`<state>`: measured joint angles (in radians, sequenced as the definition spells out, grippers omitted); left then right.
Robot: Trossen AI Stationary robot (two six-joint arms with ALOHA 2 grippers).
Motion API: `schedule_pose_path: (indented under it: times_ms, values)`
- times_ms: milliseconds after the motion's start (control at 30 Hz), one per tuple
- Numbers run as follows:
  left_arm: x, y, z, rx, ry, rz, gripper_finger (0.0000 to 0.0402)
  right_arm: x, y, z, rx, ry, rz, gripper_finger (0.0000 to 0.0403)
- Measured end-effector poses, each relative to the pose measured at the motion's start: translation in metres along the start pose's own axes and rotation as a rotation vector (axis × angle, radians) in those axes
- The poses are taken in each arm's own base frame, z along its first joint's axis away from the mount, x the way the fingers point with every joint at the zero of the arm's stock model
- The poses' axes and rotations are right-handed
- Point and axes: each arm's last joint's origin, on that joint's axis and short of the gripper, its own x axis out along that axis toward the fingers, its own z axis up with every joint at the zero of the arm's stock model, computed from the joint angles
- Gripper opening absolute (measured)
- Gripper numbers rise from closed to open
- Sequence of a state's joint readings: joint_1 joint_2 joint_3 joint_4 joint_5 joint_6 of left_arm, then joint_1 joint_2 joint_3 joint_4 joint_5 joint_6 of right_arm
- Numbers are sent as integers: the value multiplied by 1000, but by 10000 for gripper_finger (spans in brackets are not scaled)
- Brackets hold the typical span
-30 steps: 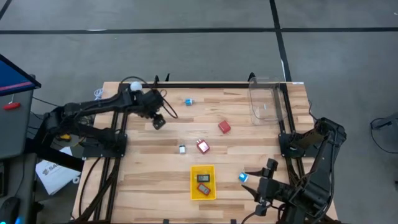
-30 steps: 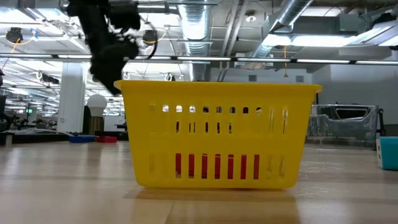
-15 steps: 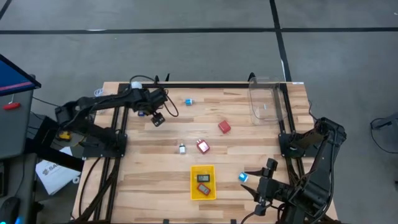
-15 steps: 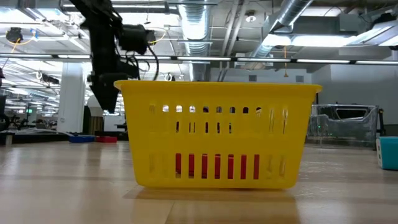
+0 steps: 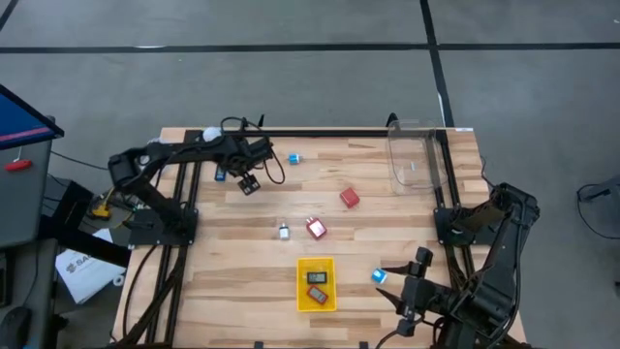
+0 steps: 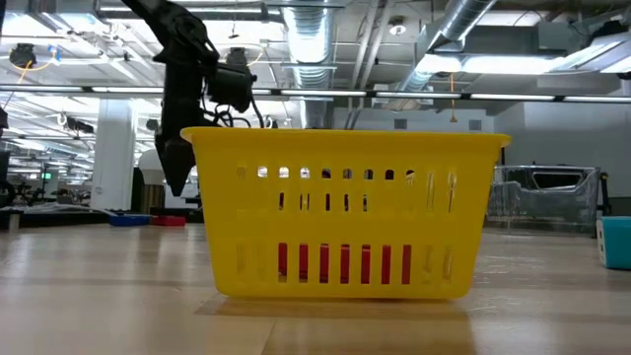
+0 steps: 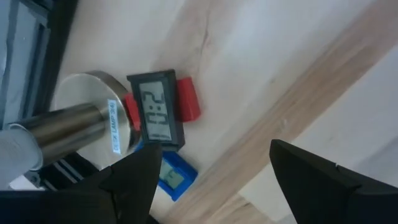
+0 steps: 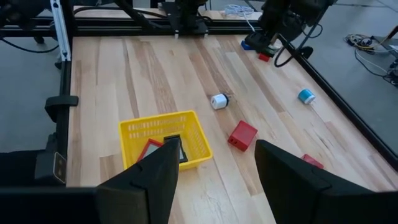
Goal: Pick & Place Office items
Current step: Put the black digital timer into the yellow bin
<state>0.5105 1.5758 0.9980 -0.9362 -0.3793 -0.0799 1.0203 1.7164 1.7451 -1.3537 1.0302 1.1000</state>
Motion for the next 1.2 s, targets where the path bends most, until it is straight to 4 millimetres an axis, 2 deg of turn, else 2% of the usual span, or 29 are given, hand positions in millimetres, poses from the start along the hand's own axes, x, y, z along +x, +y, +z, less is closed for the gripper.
schedule_pose_path:
  times_ms: [133, 600, 900, 1067, 1200]
  values:
    - [0, 7, 4, -37, 0, -69, 294, 0, 0, 0, 1, 0, 1, 203]
    - [5, 27, 10, -90, -25, -105, 294, 0, 0, 0, -8, 1, 1, 203]
    - [4, 26, 12, -16, -42, 25, 294, 0, 0, 0, -12, 3, 1, 203]
    - [1, 19, 12, 35, -56, 25, 294, 0, 0, 0, -13, 3, 1, 203]
    - [7, 18, 17, 53, -16, 2, 294, 0, 0, 0, -12, 2, 1, 203]
